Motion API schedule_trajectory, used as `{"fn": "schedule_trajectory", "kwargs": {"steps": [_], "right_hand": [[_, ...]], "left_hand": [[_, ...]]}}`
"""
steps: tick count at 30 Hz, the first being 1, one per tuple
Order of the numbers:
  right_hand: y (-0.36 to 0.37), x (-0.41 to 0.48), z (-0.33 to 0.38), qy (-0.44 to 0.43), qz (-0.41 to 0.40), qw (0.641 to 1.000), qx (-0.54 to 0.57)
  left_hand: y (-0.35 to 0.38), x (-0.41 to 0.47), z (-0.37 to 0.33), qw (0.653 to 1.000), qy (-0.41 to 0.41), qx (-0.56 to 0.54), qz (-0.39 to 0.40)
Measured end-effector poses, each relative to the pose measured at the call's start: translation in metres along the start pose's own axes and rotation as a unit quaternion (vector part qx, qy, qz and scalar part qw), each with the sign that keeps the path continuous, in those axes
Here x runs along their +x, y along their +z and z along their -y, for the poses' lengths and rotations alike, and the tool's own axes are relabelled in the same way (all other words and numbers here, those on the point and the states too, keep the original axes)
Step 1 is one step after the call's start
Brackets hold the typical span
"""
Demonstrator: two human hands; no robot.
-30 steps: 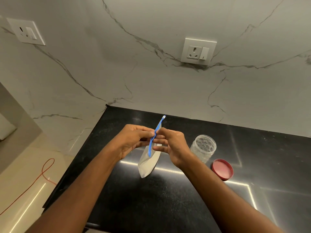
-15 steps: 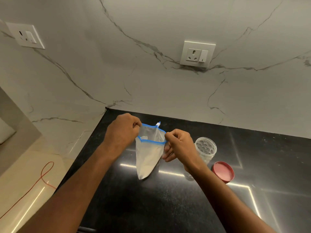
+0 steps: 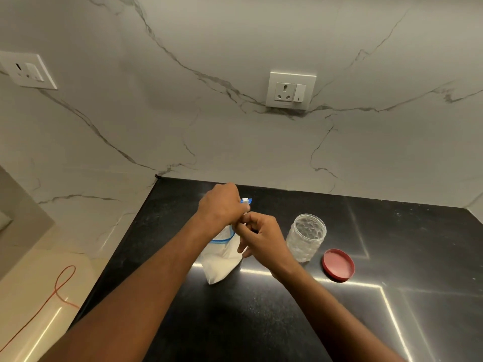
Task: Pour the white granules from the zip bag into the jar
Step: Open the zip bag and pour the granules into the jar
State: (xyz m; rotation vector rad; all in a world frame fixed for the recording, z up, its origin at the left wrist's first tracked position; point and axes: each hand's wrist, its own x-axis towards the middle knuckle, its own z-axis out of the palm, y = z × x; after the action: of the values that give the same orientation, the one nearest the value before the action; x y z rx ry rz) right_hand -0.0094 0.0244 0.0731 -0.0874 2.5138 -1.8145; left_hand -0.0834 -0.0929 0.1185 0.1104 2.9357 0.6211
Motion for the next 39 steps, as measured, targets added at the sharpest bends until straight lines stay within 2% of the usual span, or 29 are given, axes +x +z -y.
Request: {"fn": "schedule_trajectory", "kwargs": {"steps": [3,7,10,13,16,19,22,25,30,35,39], "right_hand": [[-0.006,-0.007,-0.008,0.011,-0.009,0.999,0.032],[-0.024,-0.013,-0.02,0.012,-0.067,0.997,0.036],[-0.044,-0.014,-0.026,-0.028,-0.101,0.994,-0.028],[-0.065,-0.011,-0.027,-0.04,-0.166,0.984,-0.042],[-0.09,-0.005,-0.025,0.009,-0.246,0.969,-0.011],[-0.118,-0.005,-0.021,0.096,-0.271,0.953,0.091],[-0.144,-0.015,-0.022,0.125,-0.287,0.93,0.192],[-0.167,-0.031,-0.03,0.139,-0.317,0.906,0.242],[-0.205,-0.061,-0.043,0.182,-0.332,0.838,0.392],[-0.248,-0.081,-0.043,0.157,-0.395,0.82,0.384],[-0.279,-0.086,-0.04,0.105,-0.426,0.83,0.343]], "left_hand": [[0.004,-0.001,0.004,0.998,0.01,-0.04,-0.041],[-0.019,-0.007,0.002,0.993,0.047,-0.079,-0.079],[-0.049,-0.012,-0.018,0.982,0.112,-0.107,-0.104],[-0.076,-0.015,-0.048,0.969,0.183,-0.121,-0.116],[-0.091,-0.013,-0.078,0.953,0.239,-0.139,-0.123],[-0.099,-0.011,-0.107,0.937,0.282,-0.168,-0.123],[-0.096,-0.011,-0.135,0.923,0.317,-0.188,-0.108],[-0.081,-0.013,-0.16,0.916,0.337,-0.198,-0.088],[-0.055,-0.012,-0.193,0.902,0.335,-0.272,-0.012],[-0.031,-0.004,-0.198,0.861,0.293,-0.407,0.09],[-0.006,-0.001,-0.189,0.811,0.235,-0.514,0.155]]}}
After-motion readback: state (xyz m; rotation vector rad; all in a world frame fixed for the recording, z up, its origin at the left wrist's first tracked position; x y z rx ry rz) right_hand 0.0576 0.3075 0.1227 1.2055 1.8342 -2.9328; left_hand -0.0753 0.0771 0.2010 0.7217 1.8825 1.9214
